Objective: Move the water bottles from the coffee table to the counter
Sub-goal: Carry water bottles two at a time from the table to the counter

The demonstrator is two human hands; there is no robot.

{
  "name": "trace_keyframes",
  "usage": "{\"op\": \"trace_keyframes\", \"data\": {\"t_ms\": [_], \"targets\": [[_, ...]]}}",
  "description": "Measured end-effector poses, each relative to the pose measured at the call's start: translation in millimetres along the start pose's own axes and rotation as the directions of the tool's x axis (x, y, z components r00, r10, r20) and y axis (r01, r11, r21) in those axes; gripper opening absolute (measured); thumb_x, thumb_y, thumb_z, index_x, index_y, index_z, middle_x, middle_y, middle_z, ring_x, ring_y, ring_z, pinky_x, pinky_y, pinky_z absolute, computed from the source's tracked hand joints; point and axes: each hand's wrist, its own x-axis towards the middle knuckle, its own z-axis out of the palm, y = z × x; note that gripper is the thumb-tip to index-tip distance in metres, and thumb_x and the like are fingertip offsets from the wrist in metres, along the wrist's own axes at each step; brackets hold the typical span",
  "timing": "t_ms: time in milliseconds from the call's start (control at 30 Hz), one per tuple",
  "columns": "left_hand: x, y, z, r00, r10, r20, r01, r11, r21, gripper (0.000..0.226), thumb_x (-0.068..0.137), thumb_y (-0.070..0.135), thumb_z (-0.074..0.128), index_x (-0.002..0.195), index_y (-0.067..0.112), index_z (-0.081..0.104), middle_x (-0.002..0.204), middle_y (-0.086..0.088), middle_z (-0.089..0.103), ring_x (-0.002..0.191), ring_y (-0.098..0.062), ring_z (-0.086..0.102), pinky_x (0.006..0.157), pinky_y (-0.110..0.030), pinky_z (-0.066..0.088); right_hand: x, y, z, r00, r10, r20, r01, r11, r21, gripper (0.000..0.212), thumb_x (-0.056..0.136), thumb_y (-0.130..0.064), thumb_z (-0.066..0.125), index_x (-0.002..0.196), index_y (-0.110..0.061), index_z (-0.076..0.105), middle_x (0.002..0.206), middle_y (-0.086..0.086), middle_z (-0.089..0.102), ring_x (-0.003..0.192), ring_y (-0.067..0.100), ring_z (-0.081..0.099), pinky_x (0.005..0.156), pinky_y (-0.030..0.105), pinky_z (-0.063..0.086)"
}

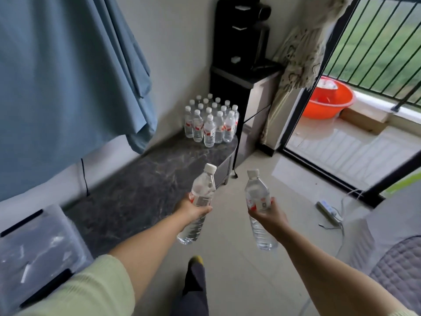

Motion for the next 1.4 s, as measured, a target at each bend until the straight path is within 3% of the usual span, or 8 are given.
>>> {"op": "trace_keyframes", "data": {"t_ms": [233,500,633,833,967,1100,1267,1400], "targets": [[112.9,33.3,-18.2,0.999,-0.04,0.029,0.041,0.999,-0.021,0.062,0.068,0.02,0.085,0.12,0.011,0.052,0.104,-0.001,0.064,0.093,-0.018,0.061,0.083,-0.028,0.046,107.8,-39.0,32.4,1.0,0.02,0.022,-0.02,1.0,0.011,0.047,0.072,-0.03,0.081,0.106,-0.018,0.051,0.092,0.0,0.064,0.081,0.018,0.059,0.059,0.026,0.04],[246.0,63.3,-68.8,0.99,-0.126,0.069,0.126,0.992,-0.002,0.064,0.07,0.022,0.085,0.122,0.015,0.048,0.109,-0.002,0.062,0.097,-0.02,0.059,0.085,-0.027,0.043,232.2,-115.7,102.1,0.995,0.043,0.086,-0.051,0.993,0.102,0.048,0.077,-0.024,0.08,0.111,-0.014,0.048,0.096,0.005,0.063,0.075,0.009,0.058,0.054,0.012,0.04],[288.5,63.8,-80.3,0.977,-0.199,0.073,0.202,0.979,-0.04,0.066,0.072,0.021,0.083,0.124,0.015,0.044,0.118,-0.005,0.059,0.105,-0.022,0.056,0.091,-0.031,0.043,271.6,-137.0,144.9,0.992,0.089,0.092,-0.1,0.987,0.124,0.047,0.076,-0.016,0.08,0.113,-0.006,0.053,0.099,0.013,0.066,0.09,0.029,0.065,0.077,0.037,0.053],[352.8,56.4,-89.2,0.957,-0.287,0.033,0.289,0.953,-0.093,0.055,0.074,0.019,0.081,0.114,0.018,0.044,0.103,0.002,0.053,0.098,-0.02,0.053,0.084,-0.028,0.039,333.3,-150.7,209.3,0.991,0.122,0.058,-0.131,0.977,0.169,0.054,0.072,-0.01,0.081,0.117,-0.009,0.052,0.101,0.006,0.066,0.092,0.026,0.064,0.084,0.04,0.052],[402.1,45.5,-83.3,0.946,-0.324,-0.001,0.322,0.939,-0.117,0.055,0.073,0.015,0.082,0.115,0.019,0.045,0.106,0.0,0.056,0.098,-0.019,0.055,0.082,-0.028,0.037,373.5,-149.8,246.7,0.984,0.172,0.049,-0.179,0.965,0.194,0.053,0.071,-0.02,0.083,0.111,-0.024,0.048,0.091,-0.01,0.061,0.089,0.02,0.062,0.077,0.031,0.046],[467.4,39.1,-66.9,0.944,-0.328,-0.023,0.327,0.944,-0.04,0.055,0.07,0.027,0.084,0.113,0.023,0.05,0.104,0.003,0.062,0.095,-0.018,0.059,0.082,-0.028,0.045,422.6,-147.8,282.4,0.968,0.238,0.079,-0.249,0.949,0.193,0.059,0.071,-0.031,0.081,0.121,-0.025,0.05,0.098,-0.009,0.063,0.091,0.015,0.06,0.081,0.028,0.045],[548.7,45.9,-44.2,0.947,-0.3,-0.113,0.289,0.951,-0.108,0.051,0.066,0.033,0.085,0.103,0.035,0.051,0.085,0.016,0.06,0.076,-0.005,0.058,0.055,-0.013,0.039,479.8,-158.9,325.4,0.955,0.297,0.009,-0.286,0.912,0.295,0.061,0.074,-0.027,0.08,0.126,-0.028,0.048,0.104,-0.009,0.061,0.095,0.012,0.058,0.083,0.026,0.042],[600.4,52.2,-37.8,0.959,-0.22,-0.177,0.182,0.96,-0.211,0.051,0.066,0.023,0.085,0.102,0.042,0.055,0.082,0.019,0.065,0.071,0.006,0.061,0.052,-0.002,0.041,509.0,-171.2,347.8,0.928,0.361,-0.096,-0.29,0.858,0.425,0.066,0.073,-0.031,0.08,0.128,-0.035,0.045,0.108,-0.012,0.06,0.097,0.008,0.056,0.085,0.024,0.041]]}}
